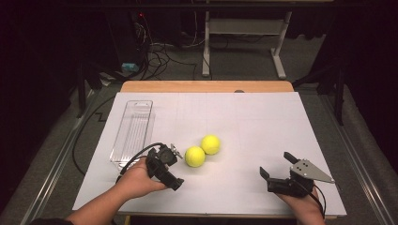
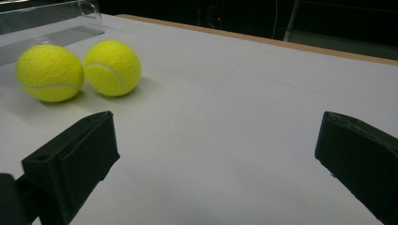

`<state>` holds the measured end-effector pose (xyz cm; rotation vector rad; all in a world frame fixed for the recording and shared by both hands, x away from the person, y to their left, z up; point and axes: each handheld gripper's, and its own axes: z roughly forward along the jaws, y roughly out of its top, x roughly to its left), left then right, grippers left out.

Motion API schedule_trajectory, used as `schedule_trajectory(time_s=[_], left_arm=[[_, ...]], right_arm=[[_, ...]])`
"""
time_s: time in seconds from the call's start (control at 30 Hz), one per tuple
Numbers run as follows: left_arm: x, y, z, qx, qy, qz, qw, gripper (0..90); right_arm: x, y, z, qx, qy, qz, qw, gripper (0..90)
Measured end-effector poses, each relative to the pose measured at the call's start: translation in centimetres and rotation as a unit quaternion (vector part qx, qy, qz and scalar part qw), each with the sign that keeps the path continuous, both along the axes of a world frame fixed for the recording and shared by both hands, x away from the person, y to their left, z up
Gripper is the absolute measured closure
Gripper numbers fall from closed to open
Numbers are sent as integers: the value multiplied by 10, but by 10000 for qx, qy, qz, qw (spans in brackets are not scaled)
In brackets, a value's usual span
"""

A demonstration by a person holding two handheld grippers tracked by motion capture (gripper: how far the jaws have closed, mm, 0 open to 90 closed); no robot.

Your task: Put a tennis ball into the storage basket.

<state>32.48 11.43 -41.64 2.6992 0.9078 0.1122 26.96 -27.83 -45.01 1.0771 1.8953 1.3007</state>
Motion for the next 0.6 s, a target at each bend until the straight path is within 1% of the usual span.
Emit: schedule_trajectory(time_s=[0.03,0.07,0.1,0.13,0.17,0.27,0.37,0.43,0.47,0.6], left_arm=[[2,-2,2,46,117,-5,9999,28],[4,-3,3,69,177,-24,9998,25],[4,-3,3,69,177,-24,9998,22],[6,-6,4,140,282,-44,9995,16],[7,-8,4,212,342,-66,9992,9],[12,-12,4,360,464,-97,9982,5],[16,-17,3,406,551,-94,9976,5],[17,-18,3,423,556,-104,9975,5],[20,-21,3,437,610,-93,9971,5],[25,-25,3,465,657,-68,9967,5]], right_arm=[[0,0,0,-18,-6,18,10000,0],[0,0,0,-20,-3,18,10000,0],[0,0,0,-20,-3,18,10000,0],[0,0,0,-29,7,18,10000,0],[-1,1,0,-24,15,17,10000,0],[-1,1,0,-19,22,19,10000,0],[-1,1,-1,-26,22,23,10000,0],[-1,1,-1,-26,30,28,10000,0],[-1,1,-1,-27,30,26,10000,0],[-1,1,-1,-30,37,19,10000,0]])
